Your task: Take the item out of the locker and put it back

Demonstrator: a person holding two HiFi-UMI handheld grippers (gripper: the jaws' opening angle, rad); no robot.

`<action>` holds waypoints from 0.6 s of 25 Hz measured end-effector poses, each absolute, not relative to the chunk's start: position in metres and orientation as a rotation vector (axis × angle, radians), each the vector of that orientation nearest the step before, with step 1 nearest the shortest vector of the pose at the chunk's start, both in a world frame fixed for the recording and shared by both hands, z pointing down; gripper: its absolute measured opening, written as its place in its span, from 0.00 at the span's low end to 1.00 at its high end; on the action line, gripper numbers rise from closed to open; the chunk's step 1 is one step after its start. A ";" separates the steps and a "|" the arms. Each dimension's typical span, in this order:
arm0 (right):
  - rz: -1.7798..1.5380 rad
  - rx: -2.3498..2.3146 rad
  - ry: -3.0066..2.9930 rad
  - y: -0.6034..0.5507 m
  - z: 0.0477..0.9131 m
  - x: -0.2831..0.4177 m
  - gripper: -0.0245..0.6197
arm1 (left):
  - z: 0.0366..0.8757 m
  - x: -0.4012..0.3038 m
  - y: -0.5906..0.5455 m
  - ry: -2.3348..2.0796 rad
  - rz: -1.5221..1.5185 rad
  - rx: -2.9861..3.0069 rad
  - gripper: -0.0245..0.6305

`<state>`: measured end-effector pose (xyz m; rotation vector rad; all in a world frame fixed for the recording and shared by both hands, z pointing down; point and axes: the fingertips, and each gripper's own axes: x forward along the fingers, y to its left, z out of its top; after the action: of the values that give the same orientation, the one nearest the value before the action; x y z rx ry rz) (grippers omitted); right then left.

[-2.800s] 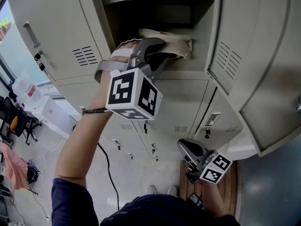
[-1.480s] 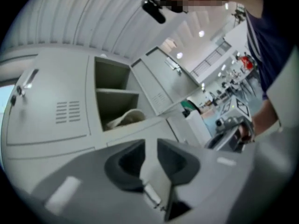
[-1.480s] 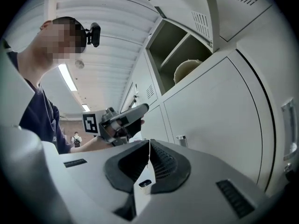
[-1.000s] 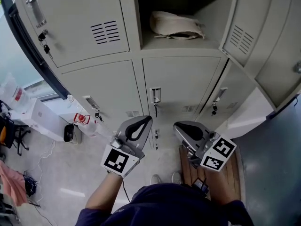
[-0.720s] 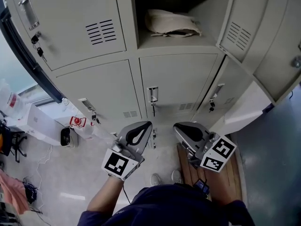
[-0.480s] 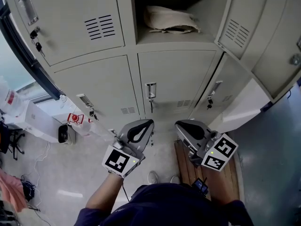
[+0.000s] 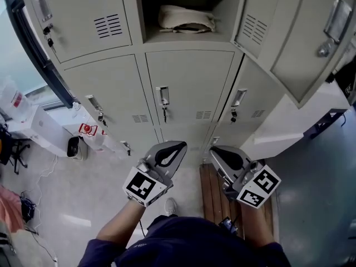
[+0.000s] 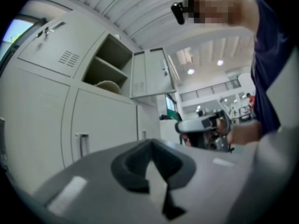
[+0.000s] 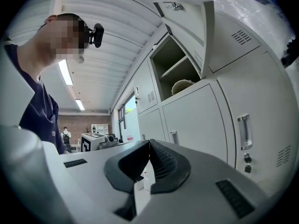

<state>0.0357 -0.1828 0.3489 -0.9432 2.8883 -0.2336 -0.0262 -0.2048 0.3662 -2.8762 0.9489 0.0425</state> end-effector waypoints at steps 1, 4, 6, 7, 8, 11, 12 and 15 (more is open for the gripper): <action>-0.233 -0.940 2.890 -0.175 0.349 0.046 0.05 | 0.365 -0.017 -0.196 0.953 0.043 -2.872 0.04; -0.241 -0.931 2.887 -0.154 0.352 0.074 0.05 | 0.365 0.007 -0.168 0.976 0.050 -2.867 0.04; -0.241 -0.917 2.889 -0.140 0.353 0.088 0.05 | 0.364 0.019 -0.149 0.998 0.056 -2.862 0.04; -0.240 -0.907 2.891 -0.132 0.353 0.093 0.05 | 0.364 0.023 -0.139 1.008 0.056 -2.858 0.04; -0.241 -0.896 2.892 -0.123 0.354 0.097 0.05 | 0.366 0.027 -0.130 1.018 0.052 -2.855 0.04; -0.242 -0.857 2.898 -0.100 0.355 0.104 0.05 | 0.371 0.036 -0.102 1.053 0.035 -2.851 0.04; -0.241 -0.844 2.899 -0.092 0.354 0.105 0.05 | 0.372 0.037 -0.093 1.065 0.029 -2.851 0.04; -0.226 -0.803 2.900 -0.074 0.351 0.105 0.05 | 0.371 0.038 -0.072 1.103 0.008 -2.840 0.04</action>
<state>0.1052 -0.0742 0.3510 -0.8025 2.9003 -0.2257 0.0379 -0.0723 0.3713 -2.8403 1.1030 0.0075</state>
